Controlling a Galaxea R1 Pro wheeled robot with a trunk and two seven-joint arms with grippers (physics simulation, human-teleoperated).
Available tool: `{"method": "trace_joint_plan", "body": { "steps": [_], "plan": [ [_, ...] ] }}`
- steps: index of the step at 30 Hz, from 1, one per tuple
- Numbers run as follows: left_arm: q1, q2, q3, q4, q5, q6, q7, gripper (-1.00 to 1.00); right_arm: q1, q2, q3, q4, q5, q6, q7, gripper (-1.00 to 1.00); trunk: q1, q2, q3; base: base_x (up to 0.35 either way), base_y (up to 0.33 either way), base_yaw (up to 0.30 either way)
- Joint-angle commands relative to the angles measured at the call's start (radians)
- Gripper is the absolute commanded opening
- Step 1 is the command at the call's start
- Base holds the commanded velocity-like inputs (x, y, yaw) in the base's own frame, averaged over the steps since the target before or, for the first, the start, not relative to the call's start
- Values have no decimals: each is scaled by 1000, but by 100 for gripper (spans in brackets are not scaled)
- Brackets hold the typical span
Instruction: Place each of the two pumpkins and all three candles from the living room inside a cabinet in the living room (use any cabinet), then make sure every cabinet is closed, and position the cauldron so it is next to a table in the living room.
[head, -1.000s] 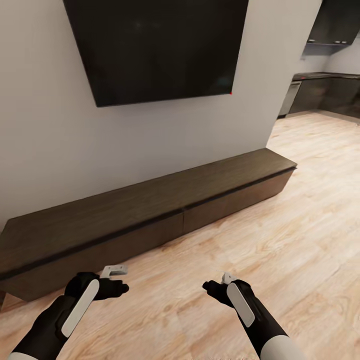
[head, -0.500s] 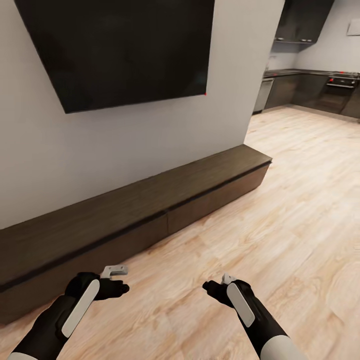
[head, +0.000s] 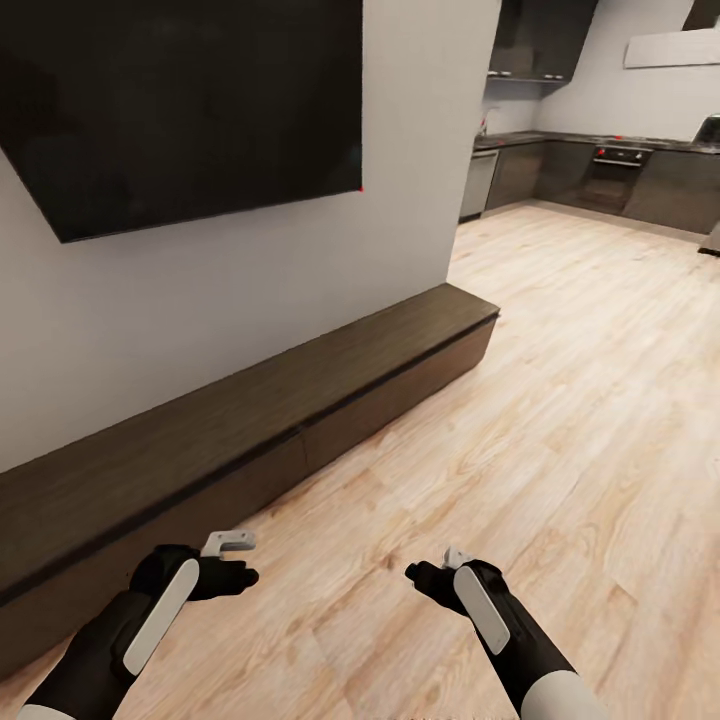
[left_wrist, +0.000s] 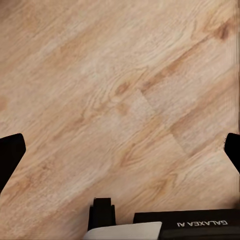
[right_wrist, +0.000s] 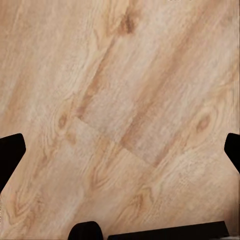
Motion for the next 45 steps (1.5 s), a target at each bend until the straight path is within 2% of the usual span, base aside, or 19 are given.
{"method": "trace_joint_plan", "body": {
  "steps": [1,13,29,45],
  "plan": [
    [0,1,-2,-1,11,2,10,100,0,-1,3,-1,-10,1,-10,100,-4,7,1,0,0,-243],
    [0,1,-3,-1,11,2,10,100,6,-1,1,0,-10,1,-10,100,-50,91,28,0,0,-243],
    [0,-22,-5,3,3,2,10,100,11,-9,1,0,-12,1,-10,100,-111,203,63,0,0,-243],
    [0,-25,-5,6,3,2,10,100,12,-9,1,0,-12,0,-10,100,-173,315,99,0,0,-243]
  ]
}}
